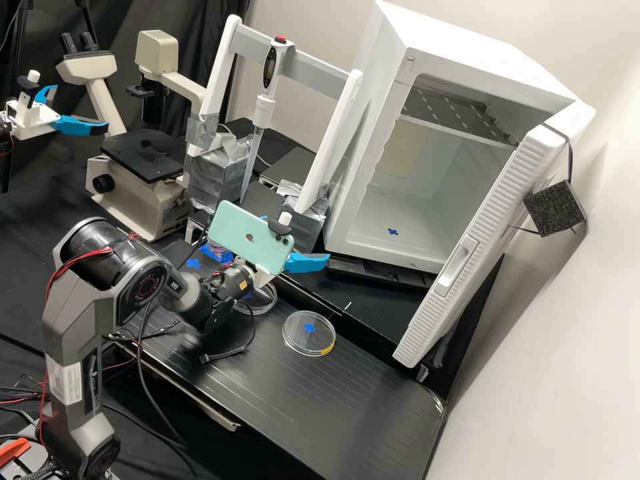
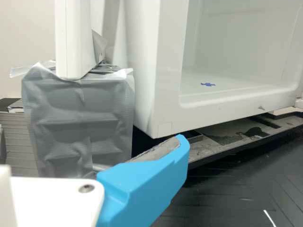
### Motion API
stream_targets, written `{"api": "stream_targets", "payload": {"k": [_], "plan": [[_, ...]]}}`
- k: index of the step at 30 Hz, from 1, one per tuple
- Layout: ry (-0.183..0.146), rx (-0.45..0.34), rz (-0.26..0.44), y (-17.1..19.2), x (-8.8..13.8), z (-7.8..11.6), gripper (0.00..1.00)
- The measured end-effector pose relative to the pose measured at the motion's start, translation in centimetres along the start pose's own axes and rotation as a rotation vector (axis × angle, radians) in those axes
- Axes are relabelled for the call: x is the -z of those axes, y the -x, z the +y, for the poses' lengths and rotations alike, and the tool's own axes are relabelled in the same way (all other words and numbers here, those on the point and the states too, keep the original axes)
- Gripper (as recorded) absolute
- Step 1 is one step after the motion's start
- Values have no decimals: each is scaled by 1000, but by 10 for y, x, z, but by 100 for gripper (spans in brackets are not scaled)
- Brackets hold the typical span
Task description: Open the bottle
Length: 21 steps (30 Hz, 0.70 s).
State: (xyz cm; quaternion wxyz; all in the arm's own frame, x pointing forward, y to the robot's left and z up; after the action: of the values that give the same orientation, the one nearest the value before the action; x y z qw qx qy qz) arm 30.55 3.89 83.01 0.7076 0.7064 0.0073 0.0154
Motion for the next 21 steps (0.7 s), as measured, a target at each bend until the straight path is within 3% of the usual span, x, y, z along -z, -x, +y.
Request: {"api": "stream_targets", "payload": {"k": [14,18,21], "plan": [[-1,4,-2,12,-1,2,100],[-30,-37,55,34,7,9,100],[-31,-68,131,49,19,11,100]]}}
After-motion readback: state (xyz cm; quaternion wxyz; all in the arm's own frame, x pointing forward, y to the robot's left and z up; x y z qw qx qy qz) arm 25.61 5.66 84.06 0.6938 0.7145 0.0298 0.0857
